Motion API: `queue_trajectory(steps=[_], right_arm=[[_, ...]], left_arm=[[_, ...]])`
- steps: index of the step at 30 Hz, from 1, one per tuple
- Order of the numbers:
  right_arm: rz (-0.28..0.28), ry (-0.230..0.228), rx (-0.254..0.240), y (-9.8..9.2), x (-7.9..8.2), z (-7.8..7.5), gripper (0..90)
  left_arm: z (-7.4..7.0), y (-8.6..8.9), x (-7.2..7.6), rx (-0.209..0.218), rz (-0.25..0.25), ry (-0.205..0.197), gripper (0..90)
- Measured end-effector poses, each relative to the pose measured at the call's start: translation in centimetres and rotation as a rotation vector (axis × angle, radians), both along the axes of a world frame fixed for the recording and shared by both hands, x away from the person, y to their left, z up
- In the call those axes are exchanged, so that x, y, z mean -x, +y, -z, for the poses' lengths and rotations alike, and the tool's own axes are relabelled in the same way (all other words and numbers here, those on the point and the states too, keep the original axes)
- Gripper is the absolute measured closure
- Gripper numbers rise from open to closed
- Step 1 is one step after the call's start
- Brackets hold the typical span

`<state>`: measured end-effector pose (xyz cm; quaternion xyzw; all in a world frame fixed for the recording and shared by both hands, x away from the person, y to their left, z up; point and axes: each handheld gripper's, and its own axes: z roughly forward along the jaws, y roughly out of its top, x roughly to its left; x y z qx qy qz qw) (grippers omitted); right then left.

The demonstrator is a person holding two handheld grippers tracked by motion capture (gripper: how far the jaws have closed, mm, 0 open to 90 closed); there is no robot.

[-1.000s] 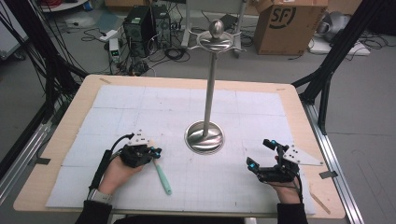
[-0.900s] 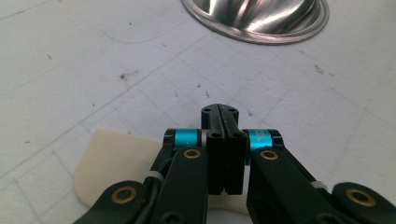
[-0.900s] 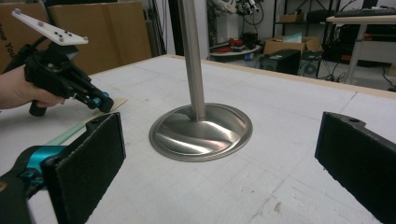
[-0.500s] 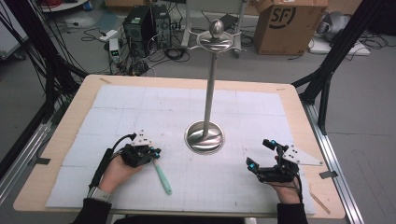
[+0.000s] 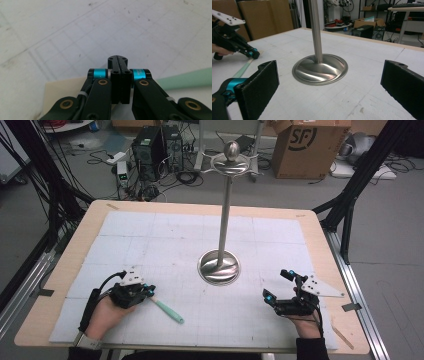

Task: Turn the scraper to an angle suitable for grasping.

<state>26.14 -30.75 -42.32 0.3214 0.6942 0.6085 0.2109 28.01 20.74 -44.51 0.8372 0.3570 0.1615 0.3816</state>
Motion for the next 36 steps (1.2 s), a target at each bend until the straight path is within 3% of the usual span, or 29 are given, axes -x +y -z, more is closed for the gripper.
queue_trajectory(steps=[8,11,14,18,22,27,30,36], right_arm=[[-0.002,-0.001,0.007,0.1,-0.1,0.1,0.6],[-0.003,0.003,0.01,0.2,-0.1,0.1,0.6],[-0.005,0.006,0.014,0.4,-0.1,0.1,0.6],[-0.007,0.004,0.012,0.4,-0.1,0.1,0.6],[-0.01,0.008,0.014,0.4,-0.1,0.1,0.6],[-0.008,0.003,0.008,0.3,-0.1,0.1,0.6],[-0.012,0.008,0.016,0.4,-0.1,0.1,0.6],[-0.012,0.002,0.016,0.4,-0.1,0.1,0.6]], left_arm=[[-0.1,2.8,3.8,0.012,-0.023,0.013,89.6],[0.0,3.4,4.4,0.022,-0.04,0.001,89.6],[-0.6,3.5,4.7,0.083,-0.038,-0.039,89.7],[-1.3,1.9,5.7,0.126,0.048,-0.061,89.6],[-0.8,-0.3,6.2,0.063,0.119,-0.041,89.6],[-0.9,-1.6,6.8,0.097,0.199,-0.026,89.5],[-0.6,-2.2,7.0,0.071,0.2,-0.016,89.2],[-0.1,-3.2,6.9,0.067,0.234,0.003,89.3]])
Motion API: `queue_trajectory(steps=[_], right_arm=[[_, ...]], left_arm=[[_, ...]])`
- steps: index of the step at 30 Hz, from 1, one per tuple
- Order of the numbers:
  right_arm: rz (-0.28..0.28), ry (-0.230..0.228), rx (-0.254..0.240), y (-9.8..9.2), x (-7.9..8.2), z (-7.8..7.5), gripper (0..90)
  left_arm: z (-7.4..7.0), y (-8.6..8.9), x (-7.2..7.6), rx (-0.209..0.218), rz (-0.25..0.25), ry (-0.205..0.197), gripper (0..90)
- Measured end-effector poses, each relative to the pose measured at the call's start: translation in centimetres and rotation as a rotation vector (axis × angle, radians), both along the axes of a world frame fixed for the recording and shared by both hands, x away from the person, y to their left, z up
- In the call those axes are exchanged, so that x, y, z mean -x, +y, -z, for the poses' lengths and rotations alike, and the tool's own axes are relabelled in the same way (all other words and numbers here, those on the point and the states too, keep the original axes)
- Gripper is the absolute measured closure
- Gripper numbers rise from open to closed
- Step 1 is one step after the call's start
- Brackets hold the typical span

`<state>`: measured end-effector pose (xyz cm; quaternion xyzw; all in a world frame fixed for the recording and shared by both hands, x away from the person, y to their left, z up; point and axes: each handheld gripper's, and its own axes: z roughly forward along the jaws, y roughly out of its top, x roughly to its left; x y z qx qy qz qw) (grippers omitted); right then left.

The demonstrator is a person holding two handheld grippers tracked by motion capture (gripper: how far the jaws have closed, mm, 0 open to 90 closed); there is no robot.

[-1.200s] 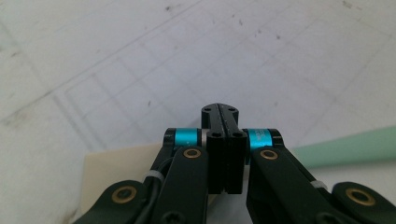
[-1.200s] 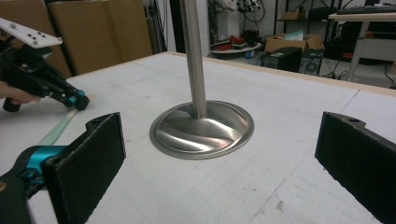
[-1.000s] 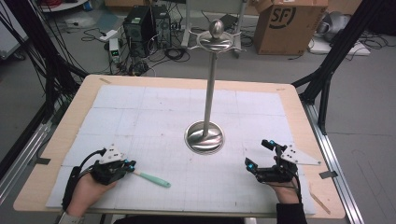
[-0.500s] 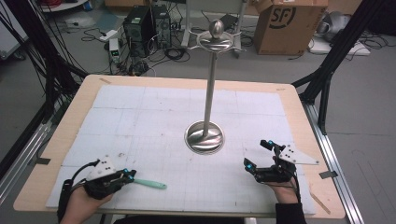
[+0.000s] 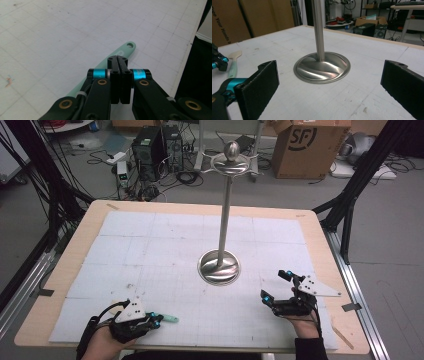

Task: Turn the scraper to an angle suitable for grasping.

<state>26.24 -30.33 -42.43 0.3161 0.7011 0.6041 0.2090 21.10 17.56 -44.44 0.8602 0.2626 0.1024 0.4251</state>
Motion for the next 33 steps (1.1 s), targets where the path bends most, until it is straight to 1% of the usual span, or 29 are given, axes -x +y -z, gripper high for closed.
queue_trajectory(steps=[2,3,5,8,11,14,17,18,22,23,24,26,28,30,31,33], right_arm=[[0.002,-0.002,-0.002,0.0,0.0,0.0,0.6],[0.002,0.003,-0.003,0.0,0.0,0.0,0.6],[-0.001,0.003,0.003,0.0,0.0,0.0,0.6],[0.002,0.005,0.0,0.0,0.0,0.0,0.6],[0.005,0.0,-0.001,0.0,0.0,0.0,0.6],[0.003,0.0,-0.003,0.0,0.0,0.0,0.6],[0.006,0.002,-0.006,-0.1,0.0,0.0,0.6],[0.004,0.004,-0.003,-0.1,0.0,0.0,0.6],[0.005,0.007,-0.002,-0.1,-0.1,0.0,0.6],[0.005,0.008,-0.001,-0.1,-0.1,0.1,0.6],[0.006,0.007,-0.001,-0.1,-0.1,0.1,0.6],[0.003,0.01,-0.001,-0.1,0.0,0.1,0.6],[0.002,0.007,0.001,0.0,0.0,0.1,0.6],[0.001,0.008,0.001,0.0,-0.1,0.1,0.6],[0.002,0.009,0.001,0.0,-0.1,0.1,0.6],[0.002,0.009,0.002,0.0,-0.1,0.1,0.6]], left_arm=[[0.1,-0.3,-0.1,-0.008,-0.002,-0.002,89.2],[0.2,-0.5,-0.2,-0.022,-0.008,-0.009,89.2],[0.3,-0.8,-0.4,-0.029,-0.012,-0.011,89.3],[0.3,-1.3,-0.9,-0.041,-0.037,-0.024,89.4],[0.3,-1.7,-1.9,-0.052,-0.064,-0.039,89.4],[0.3,-2.0,-3.0,-0.054,-0.072,-0.042,89.4],[0.4,-2.1,-4.3,-0.055,-0.098,-0.045,89.4],[0.4,-2.1,-4.7,-0.047,-0.108,-0.042,89.4],[0.5,-2.1,-6.3,-0.068,-0.156,-0.074,89.4],[0.5,-2.1,-6.6,-0.065,-0.175,-0.083,89.3],[0.6,-2.0,-7.0,-0.058,-0.181,-0.086,88.9],[0.6,-1.8,-7.5,-0.05,-0.206,-0.08,88.9],[0.6,-1.7,-7.6,-0.048,-0.212,-0.082,88.9],[0.5,-1.6,-7.5,-0.032,-0.214,-0.08,88.4],[0.4,-1.4,-7.4,-0.017,-0.211,-0.076,87.8],[-0.2,-0.8,-7.1,0.032,-0.202,-0.072,86.7]])
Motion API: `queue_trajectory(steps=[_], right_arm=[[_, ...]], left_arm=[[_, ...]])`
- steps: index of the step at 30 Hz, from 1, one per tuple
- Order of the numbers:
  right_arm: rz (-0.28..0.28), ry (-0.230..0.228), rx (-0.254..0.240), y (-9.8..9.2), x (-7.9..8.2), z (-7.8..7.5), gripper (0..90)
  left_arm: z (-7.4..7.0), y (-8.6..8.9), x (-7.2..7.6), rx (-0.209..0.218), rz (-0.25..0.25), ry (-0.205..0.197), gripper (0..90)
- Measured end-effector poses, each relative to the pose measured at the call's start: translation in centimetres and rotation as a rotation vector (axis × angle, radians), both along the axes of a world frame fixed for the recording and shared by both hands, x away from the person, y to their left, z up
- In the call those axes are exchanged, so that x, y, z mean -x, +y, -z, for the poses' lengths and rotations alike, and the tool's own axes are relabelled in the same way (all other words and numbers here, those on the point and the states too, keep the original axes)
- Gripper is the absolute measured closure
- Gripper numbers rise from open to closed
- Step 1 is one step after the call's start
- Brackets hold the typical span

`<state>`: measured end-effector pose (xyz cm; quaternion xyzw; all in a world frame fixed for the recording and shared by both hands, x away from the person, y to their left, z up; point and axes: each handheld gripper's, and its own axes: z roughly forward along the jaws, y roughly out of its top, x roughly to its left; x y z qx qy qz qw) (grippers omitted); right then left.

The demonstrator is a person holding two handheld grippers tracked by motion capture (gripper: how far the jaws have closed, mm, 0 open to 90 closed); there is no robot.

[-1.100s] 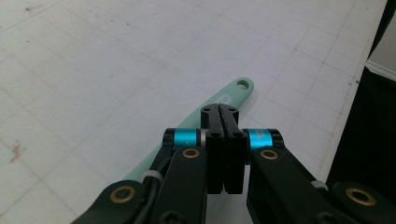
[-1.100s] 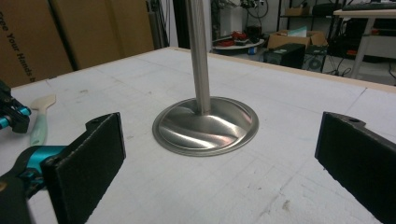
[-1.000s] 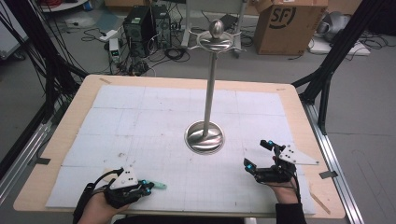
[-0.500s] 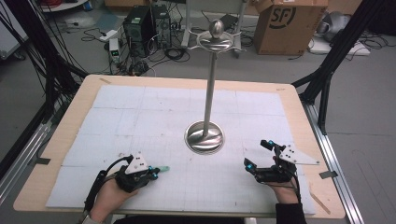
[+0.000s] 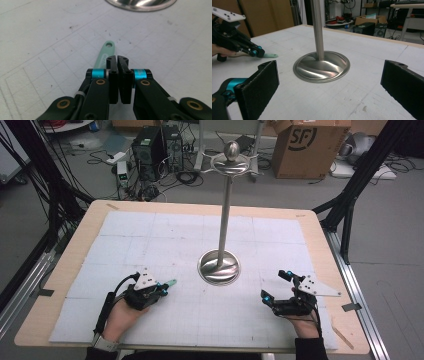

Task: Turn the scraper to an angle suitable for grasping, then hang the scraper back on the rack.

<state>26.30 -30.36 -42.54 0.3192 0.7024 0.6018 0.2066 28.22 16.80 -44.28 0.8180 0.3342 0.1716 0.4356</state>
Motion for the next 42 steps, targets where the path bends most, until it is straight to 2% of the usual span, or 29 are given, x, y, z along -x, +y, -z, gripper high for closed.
queue_trajectory(steps=[4,8,11,13,17,19,20,22,23,25,26,29,31,33,37,40,42], right_arm=[[0.001,0.0,-0.003,-0.1,0.0,0.0,0.6],[-0.001,0.001,0.001,0.0,0.0,0.0,0.6],[0.001,-0.001,-0.002,0.0,0.0,0.0,0.6],[0.001,-0.001,-0.002,-0.1,0.1,0.0,0.6],[0.003,-0.003,-0.002,-0.1,0.0,-0.1,0.6],[0.003,-0.003,-0.001,-0.1,0.0,0.0,0.6],[0.004,-0.002,-0.001,-0.2,0.0,0.0,0.6],[0.004,-0.001,-0.003,-0.2,0.1,-0.1,0.6],[0.004,-0.002,-0.004,-0.2,0.1,-0.1,0.6],[0.005,-0.002,-0.005,-0.2,0.0,0.0,0.6],[0.005,0.0,-0.005,-0.3,0.1,0.0,0.6],[0.005,-0.001,-0.004,-0.3,0.1,0.0,0.6],[0.006,0.0,-0.005,-0.3,0.1,0.0,0.6],[0.007,0.002,-0.005,-0.3,0.0,0.0,0.6],[0.006,0.007,-0.003,-0.3,0.0,0.0,0.6],[0.005,0.003,-0.001,-0.2,0.0,0.0,0.6],[0.005,0.006,-0.004,-0.3,0.0,0.0,0.6]], left_arm=[[-1.1,2.3,1.0,0.134,0.01,-0.008,84.5],[-1.6,5.3,1.9,0.233,0.024,-0.045,78.9],[-1.6,7.1,2.3,0.279,0.022,-0.075,69.4],[-1.6,8.0,2.6,0.305,0.038,-0.101,58.8],[-2.1,9.2,3.0,0.33,0.064,-0.15,40.4],[-2.3,9.5,3.2,0.356,0.076,-0.165,33.8],[-2.4,9.7,3.3,0.377,0.089,-0.156,28.9],[-2.5,9.7,3.3,0.452,0.126,-0.099,13.6],[-2.5,9.7,3.3,0.461,0.136,-0.086,10.7],[-2.5,9.6,3.4,0.441,0.115,-0.126,10.9],[-2.5,9.6,3.4,0.427,0.091,-0.132,10.9],[-2.3,9.4,3.2,0.403,0.04,-0.121,10.8],[-2.2,9.3,3.1,0.415,0.047,-0.082,10.7],[-2.2,9.3,3.0,0.413,0.056,-0.081,10.7],[-2.4,9.1,2.8,0.378,0.058,-0.067,10.9],[-2.4,8.9,2.7,0.343,0.111,-0.04,12.1],[-2.7,8.6,2.6,0.339,0.144,0.01,17.6]])
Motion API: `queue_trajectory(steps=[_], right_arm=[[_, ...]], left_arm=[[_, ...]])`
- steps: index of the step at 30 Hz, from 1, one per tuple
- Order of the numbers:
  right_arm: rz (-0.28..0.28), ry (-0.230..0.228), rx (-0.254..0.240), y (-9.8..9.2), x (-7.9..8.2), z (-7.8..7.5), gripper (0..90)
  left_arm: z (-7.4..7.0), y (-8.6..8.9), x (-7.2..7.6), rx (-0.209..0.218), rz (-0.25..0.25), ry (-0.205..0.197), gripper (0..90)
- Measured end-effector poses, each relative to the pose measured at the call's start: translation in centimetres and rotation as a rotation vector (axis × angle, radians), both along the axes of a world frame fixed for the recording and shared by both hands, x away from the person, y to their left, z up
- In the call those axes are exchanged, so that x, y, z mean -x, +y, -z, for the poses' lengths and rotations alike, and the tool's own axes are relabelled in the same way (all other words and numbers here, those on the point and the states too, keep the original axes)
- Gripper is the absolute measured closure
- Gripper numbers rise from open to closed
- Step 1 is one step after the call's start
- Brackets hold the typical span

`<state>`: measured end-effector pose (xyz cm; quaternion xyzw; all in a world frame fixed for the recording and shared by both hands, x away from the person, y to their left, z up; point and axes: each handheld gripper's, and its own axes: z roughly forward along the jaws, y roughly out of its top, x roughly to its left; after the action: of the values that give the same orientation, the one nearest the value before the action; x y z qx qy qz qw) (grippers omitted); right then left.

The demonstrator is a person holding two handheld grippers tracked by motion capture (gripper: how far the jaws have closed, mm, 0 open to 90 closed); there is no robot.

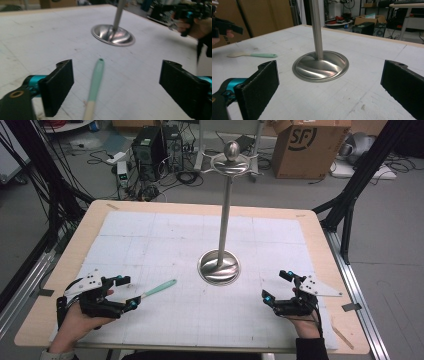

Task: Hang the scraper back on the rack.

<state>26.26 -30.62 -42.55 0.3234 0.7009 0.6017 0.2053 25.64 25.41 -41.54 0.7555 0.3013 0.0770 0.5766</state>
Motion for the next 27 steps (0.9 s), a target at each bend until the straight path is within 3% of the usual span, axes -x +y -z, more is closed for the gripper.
queue_trajectory(steps=[3,5,7,13,17,22,27], right_arm=[[0.01,-0.011,0.007,0.0,0.0,0.0,0.7],[0.008,-0.03,0.004,0.0,0.2,-0.1,6.5],[0.006,-0.044,0.0,-0.1,0.3,-0.3,6.5],[-0.01,-0.039,-0.005,-0.2,0.2,-0.3,6.4],[-0.017,-0.042,-0.011,-0.2,0.3,-0.4,6.4],[-0.025,-0.045,-0.013,-0.2,0.3,-0.4,6.3],[-0.035,-0.041,-0.014,-0.1,0.3,-0.4,6.3]], left_arm=[[-0.9,-0.6,-0.1,-0.067,0.058,-0.024,18.8],[-1.5,-0.9,-0.4,-0.121,0.063,-0.031,18.5],[-1.9,-1.1,-0.6,-0.164,0.064,-0.04,19.4],[-1.8,-1.2,-1.7,-0.222,0.14,-0.043,20.5],[-1.5,-0.9,-2.7,-0.24,0.186,0.002,23.6],[-1.4,-1.3,-3.4,-0.386,0.197,0.029,24.8],[-1.1,-2.0,-4.2,-0.498,0.221,0.064,25.2]])
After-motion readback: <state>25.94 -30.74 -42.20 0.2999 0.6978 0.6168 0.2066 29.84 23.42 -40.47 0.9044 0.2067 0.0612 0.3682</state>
